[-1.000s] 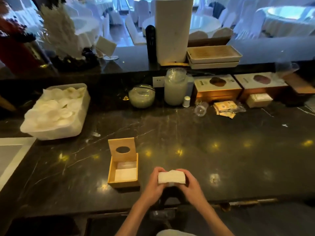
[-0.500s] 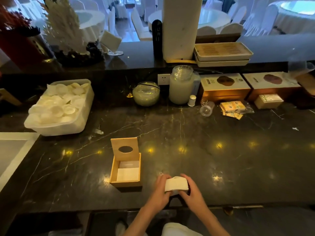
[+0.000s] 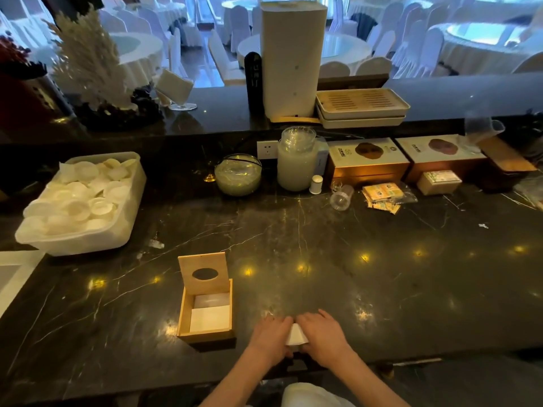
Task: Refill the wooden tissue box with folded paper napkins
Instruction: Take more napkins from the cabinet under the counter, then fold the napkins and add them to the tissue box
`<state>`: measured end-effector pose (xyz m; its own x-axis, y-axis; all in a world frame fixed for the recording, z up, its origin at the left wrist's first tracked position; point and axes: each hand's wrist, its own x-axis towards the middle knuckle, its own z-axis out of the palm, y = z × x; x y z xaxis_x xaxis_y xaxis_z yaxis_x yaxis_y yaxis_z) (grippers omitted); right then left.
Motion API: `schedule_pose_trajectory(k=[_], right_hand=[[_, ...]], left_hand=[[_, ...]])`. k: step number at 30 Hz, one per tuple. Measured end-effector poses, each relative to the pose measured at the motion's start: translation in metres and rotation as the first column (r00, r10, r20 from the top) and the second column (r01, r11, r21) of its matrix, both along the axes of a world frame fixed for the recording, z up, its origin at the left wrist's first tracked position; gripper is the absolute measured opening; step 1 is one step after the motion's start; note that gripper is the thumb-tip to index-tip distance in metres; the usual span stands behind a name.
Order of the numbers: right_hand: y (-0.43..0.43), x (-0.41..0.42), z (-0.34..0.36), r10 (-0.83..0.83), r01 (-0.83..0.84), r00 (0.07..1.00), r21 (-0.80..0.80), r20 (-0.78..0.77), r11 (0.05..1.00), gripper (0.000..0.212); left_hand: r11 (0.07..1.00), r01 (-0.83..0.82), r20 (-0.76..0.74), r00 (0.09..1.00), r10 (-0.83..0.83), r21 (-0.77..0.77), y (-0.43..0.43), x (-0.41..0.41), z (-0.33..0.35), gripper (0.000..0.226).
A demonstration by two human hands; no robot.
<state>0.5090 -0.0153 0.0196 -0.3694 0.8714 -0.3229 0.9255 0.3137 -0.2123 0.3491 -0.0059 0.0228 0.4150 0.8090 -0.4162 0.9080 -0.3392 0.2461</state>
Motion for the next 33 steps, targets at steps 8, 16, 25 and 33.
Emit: schedule_pose_trajectory(k=[8,16,25,33], right_hand=[[0.004,-0.017,0.007,0.039,-0.033,0.976,-0.035,0.213,0.999,0.042],[0.018,-0.004,0.007,0.08,-0.068,0.987,-0.092,0.137,0.993,0.044],[0.004,0.035,0.007,-0.743,0.128,0.396,-0.769,-0.54,0.627,0.047],[-0.01,0.007,-0.002,-0.81,0.175,0.377,-0.824,-0.45,0.539,0.05]], left_hand=[[0.999,0.006,-0.149,0.989,0.002,0.051,-0.006,0.01,-0.002,0.06],[0.998,-0.066,0.02,0.998,0.067,-0.02,0.002,-0.008,-0.002,0.041],[0.424,-0.193,0.375,0.247,0.894,-0.885,-0.019,-0.052,0.002,0.058],[0.315,-0.146,0.316,0.015,0.948,-0.938,-0.034,-0.041,0.015,0.043]])
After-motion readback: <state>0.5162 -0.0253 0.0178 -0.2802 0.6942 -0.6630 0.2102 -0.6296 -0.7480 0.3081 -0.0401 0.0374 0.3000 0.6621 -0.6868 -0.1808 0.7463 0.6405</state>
